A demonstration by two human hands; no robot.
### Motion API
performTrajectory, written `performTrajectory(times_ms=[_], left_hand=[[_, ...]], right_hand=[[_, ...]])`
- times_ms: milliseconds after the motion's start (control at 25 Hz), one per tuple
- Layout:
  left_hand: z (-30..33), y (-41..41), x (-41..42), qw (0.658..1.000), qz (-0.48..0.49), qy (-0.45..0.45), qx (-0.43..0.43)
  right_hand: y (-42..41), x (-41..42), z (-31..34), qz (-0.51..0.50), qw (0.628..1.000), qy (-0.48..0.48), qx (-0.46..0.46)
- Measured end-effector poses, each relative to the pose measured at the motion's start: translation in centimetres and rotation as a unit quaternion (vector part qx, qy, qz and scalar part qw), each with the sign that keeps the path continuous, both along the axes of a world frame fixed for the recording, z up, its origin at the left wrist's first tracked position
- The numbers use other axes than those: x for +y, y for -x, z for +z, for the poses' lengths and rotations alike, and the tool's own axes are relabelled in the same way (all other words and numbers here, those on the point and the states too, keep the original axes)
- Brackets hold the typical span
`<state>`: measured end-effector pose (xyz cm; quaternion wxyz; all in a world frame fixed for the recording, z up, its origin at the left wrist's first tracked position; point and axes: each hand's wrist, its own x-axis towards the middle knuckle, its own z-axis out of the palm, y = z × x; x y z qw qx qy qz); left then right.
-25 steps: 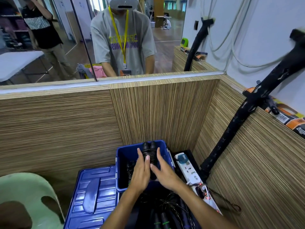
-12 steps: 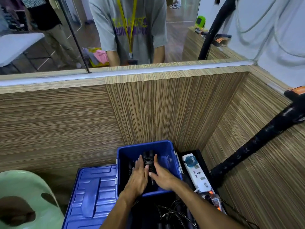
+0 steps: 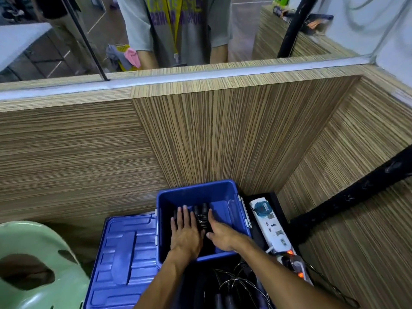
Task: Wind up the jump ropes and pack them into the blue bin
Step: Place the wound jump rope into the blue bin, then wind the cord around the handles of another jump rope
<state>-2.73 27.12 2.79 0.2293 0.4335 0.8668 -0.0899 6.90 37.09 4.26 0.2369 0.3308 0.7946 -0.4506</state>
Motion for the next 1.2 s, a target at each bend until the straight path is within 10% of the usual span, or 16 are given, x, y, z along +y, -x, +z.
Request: performTrajectory(times_ms=[360, 720, 960, 1200], left_hand=[[0.6, 0.1, 0.0, 0.998, -0.005, 0.052, 0.019], [4.9, -2.2, -3.1, 0.985, -0.057, -0.147, 0.065], [4.3, -7.4, -9.3, 0.916, -0.191, -0.33, 0.123], [1.0, -12.4, -13.3, 0.942, -0.278, -0.162, 0.096]], right_hand=[[0.5, -0.6, -0.5, 0.038, 0.995, -0.08, -0.04], [-4.2, -5.0, 4.2, -0.015, 0.955, -0.266, 0.13], [-10.8, -11.3, 3.9, -0.057, 0.885, -0.403, 0.228], [-15.9, -17.0, 0.4, -0.067, 0.93, -0.355, 0.06]])
